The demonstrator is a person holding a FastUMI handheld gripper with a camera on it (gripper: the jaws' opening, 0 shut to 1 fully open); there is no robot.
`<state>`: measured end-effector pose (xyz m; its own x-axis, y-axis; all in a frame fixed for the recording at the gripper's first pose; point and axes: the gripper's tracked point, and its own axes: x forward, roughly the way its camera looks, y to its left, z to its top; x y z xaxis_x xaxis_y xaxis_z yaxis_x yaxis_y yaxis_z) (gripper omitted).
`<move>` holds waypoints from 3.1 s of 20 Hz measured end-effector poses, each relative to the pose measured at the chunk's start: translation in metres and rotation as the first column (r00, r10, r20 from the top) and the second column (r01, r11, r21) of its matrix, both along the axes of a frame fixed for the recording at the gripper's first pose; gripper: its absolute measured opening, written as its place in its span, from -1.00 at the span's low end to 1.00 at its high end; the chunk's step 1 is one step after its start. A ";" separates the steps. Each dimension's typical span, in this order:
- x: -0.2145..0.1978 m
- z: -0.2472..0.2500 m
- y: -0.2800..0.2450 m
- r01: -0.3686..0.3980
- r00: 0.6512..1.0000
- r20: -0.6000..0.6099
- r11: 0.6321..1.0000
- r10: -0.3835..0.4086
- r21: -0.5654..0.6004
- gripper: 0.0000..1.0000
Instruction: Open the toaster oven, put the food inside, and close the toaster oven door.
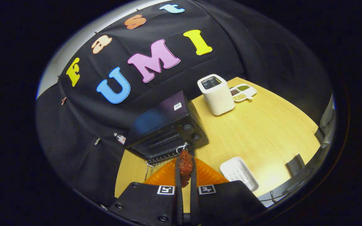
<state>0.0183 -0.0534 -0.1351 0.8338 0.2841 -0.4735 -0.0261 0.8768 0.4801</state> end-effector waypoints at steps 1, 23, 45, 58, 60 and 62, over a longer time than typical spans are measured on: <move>0.006 0.005 0.016 0.013 0.999 0.031 1.000 -0.014 0.010 -0.75; 0.128 -0.086 0.173 0.199 0.921 0.300 0.963 -0.247 0.183 -0.75; 0.123 -0.114 0.171 0.137 0.965 0.225 0.990 -0.139 0.023 0.95; 0.041 -0.090 0.154 0.032 0.994 0.112 0.993 -0.019 -0.111 0.96; 0.016 -0.092 0.149 -0.013 0.996 0.084 0.984 0.028 -0.178 0.96; -0.007 -0.099 0.140 -0.055 0.997 0.045 0.971 0.067 -0.234 0.96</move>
